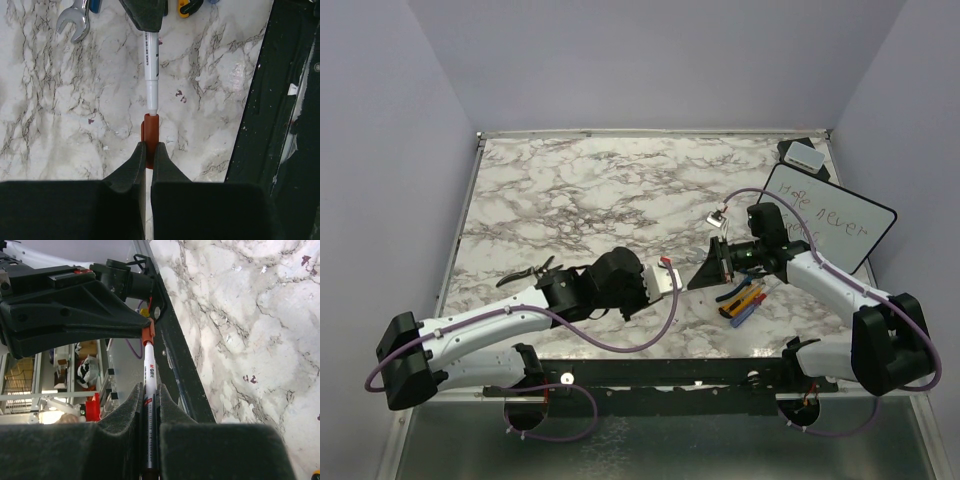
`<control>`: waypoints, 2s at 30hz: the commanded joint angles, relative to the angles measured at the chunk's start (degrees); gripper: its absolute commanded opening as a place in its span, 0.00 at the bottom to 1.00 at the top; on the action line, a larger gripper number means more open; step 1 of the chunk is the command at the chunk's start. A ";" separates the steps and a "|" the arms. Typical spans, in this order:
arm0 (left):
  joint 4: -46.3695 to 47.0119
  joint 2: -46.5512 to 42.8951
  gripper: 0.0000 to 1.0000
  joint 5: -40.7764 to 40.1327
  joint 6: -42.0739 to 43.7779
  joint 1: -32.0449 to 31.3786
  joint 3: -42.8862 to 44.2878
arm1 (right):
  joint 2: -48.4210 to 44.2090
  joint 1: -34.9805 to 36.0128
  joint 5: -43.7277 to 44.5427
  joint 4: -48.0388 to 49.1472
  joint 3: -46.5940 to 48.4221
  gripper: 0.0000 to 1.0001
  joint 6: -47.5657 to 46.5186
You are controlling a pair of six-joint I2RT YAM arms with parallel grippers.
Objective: Write a sentence on the whiteboard
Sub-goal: Close the whiteboard marker at the center of the board.
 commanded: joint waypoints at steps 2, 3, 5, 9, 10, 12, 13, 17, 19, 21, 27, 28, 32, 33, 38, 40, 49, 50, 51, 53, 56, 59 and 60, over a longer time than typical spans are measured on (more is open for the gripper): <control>1.41 -2.56 0.00 2.97 -0.14 -0.70 0.09 | 0.01 0.40 -3.06 1.11 1.28 0.01 0.09; 1.49 -2.66 0.00 3.15 -0.22 -0.72 0.08 | -0.01 0.47 -3.29 1.34 1.22 0.01 0.27; 1.63 -2.65 0.00 3.28 -0.15 -0.77 0.27 | -0.06 0.61 -4.15 2.00 1.09 0.01 0.79; 1.78 -2.03 0.00 3.46 -0.19 -0.78 0.77 | -0.29 1.78 -4.50 2.89 0.88 0.01 1.57; 1.98 -1.97 0.00 3.45 -0.31 -0.82 0.91 | -0.28 2.07 -4.52 2.92 0.85 0.01 1.62; 2.80 -2.00 0.00 3.68 -0.79 -0.89 0.96 | -0.21 2.60 -4.46 3.86 0.45 0.00 2.38; 3.22 -2.07 0.00 3.71 -1.15 -0.87 0.94 | -0.19 2.82 -4.47 4.33 0.28 0.01 2.75; 4.77 -2.63 0.00 2.87 -2.75 -0.84 0.57 | -0.19 3.42 -3.71 5.87 -0.66 0.01 3.98; 6.16 -2.88 0.00 2.10 -3.83 -0.84 0.17 | -0.15 3.95 -2.59 6.88 -1.09 0.01 4.72; 7.17 -2.74 0.00 1.77 -4.98 -0.84 0.04 | 0.12 5.05 -2.00 8.36 -1.46 0.01 5.49; 9.42 -3.08 0.00 1.19 -6.60 -0.85 -0.34 | 2.08 9.05 -0.66 13.60 -2.66 0.01 8.50; 9.89 -3.25 0.00 0.99 -6.79 -0.84 -0.53 | 2.31 9.56 -0.67 14.60 -2.89 0.01 9.08; 12.11 -3.97 0.00 0.26 -8.14 -0.84 -1.18 | 2.94 11.48 -0.54 19.78 -3.80 0.01 12.86; 12.81 -4.27 0.00 0.07 -8.46 -0.90 -1.53 | 3.10 12.00 -0.51 21.18 -3.99 0.01 13.88; 15.89 -5.97 0.00 0.07 -9.12 -0.84 -3.06 | 4.49 14.41 -0.10 23.99 -4.36 0.01 15.90; 16.79 -6.34 0.00 -0.08 -9.24 -0.84 -3.38 | 5.23 15.35 0.15 25.25 -4.49 0.01 16.75; 19.31 -8.03 0.00 -1.35 -9.35 -0.85 -4.49 | 8.71 20.22 0.69 29.94 -4.26 0.01 19.67; 19.36 -8.07 0.00 -1.48 -9.35 -0.84 -4.49 | 9.24 20.70 0.72 30.53 -4.19 0.01 20.06; 19.44 -8.14 0.00 -1.59 -9.40 -0.84 -4.53 | 9.70 21.26 0.81 31.28 -4.16 0.01 20.58; 19.92 -8.37 0.00 -1.74 -9.58 -0.85 -4.66 | 10.56 22.17 0.80 34.07 -4.51 0.01 22.49; 20.77 -8.66 0.00 -2.33 -9.86 -0.84 -4.90 | 11.82 23.39 0.60 40.48 -5.48 0.01 26.52; 21.61 -9.22 0.00 -3.23 -10.24 -0.84 -5.35 | 12.81 24.89 1.19 41.78 -5.44 0.01 27.52; 21.76 -9.44 0.00 -3.55 -10.37 -0.86 -5.52 | 13.22 25.37 1.44 42.10 -5.39 0.01 27.67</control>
